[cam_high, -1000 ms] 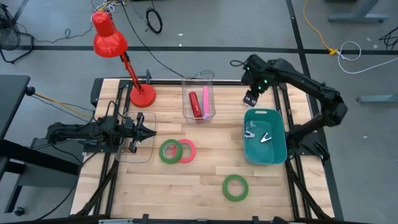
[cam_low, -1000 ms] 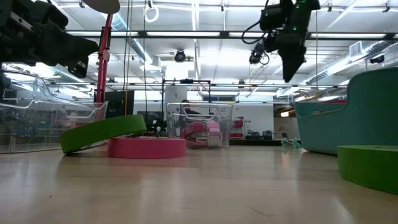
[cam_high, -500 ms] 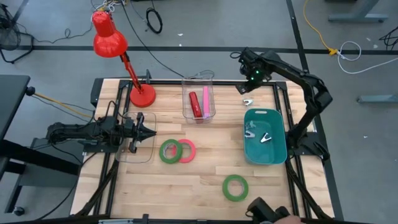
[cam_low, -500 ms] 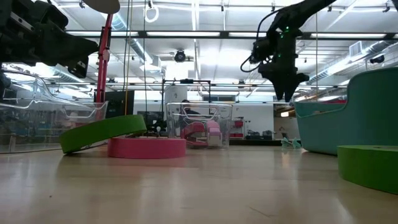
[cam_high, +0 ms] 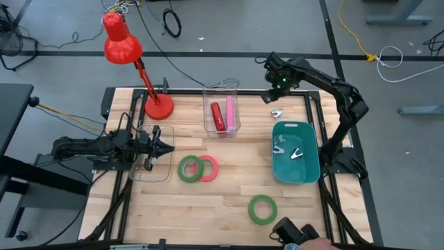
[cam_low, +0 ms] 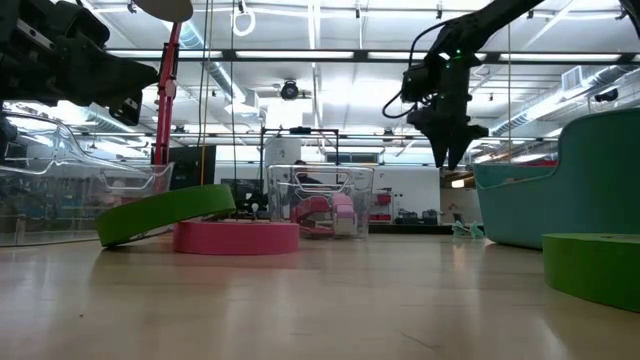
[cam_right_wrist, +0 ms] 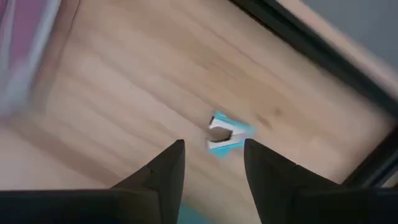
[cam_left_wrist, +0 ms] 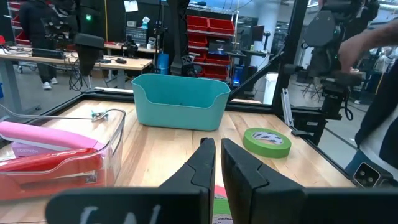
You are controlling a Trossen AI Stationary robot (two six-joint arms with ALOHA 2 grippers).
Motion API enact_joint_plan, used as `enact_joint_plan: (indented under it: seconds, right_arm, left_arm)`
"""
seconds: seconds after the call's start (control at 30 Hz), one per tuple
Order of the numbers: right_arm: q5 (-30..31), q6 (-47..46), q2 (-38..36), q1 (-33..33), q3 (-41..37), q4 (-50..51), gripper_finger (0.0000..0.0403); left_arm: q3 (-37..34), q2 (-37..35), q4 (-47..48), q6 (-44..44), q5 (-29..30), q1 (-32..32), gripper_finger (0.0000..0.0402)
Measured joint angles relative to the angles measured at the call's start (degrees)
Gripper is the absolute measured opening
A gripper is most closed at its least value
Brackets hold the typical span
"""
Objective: Pick and place Stapler, Stapler remover, tape
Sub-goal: Put the light blue staple remover into the blue bin
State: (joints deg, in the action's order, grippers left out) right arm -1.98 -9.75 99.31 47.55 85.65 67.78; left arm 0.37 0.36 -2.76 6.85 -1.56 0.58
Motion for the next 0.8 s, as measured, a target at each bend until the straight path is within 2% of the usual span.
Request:
enact_joint_plan:
  seconds: [0.1, 0.2, 0.3, 0.63, 0.8]
  right_arm:
    - [0.66, 15.61, 0.00, 0.00, 0.00, 0.10, 0.0165]
    - [4.07, 31.16, 0.00, 0.00, -0.14, -0.20, 0.0165]
    - [7.28, 41.30, 0.00, 0.06, -1.94, -2.47, 0.0165]
    - [6.82, 58.28, 0.04, 0.38, -10.48, -11.33, 0.0165]
    - [3.14, 65.97, 0.04, 0.57, -13.08, -11.73, 0.0165]
  left_arm:
    - [0.02, -0.02, 0.00, -0.04, 0.00, -0.02, 0.0030]
    - [0.02, -0.02, 0.00, -0.04, 0.00, -0.02, 0.0030]
    - [0.02, -0.01, 0.00, -0.01, 0.00, -0.01, 0.0030]
    - [0.02, 0.00, 0.00, -0.04, 0.00, -0.02, 0.0030]
    - [0.02, -0.02, 0.00, -0.04, 0.00, -0.02, 0.0030]
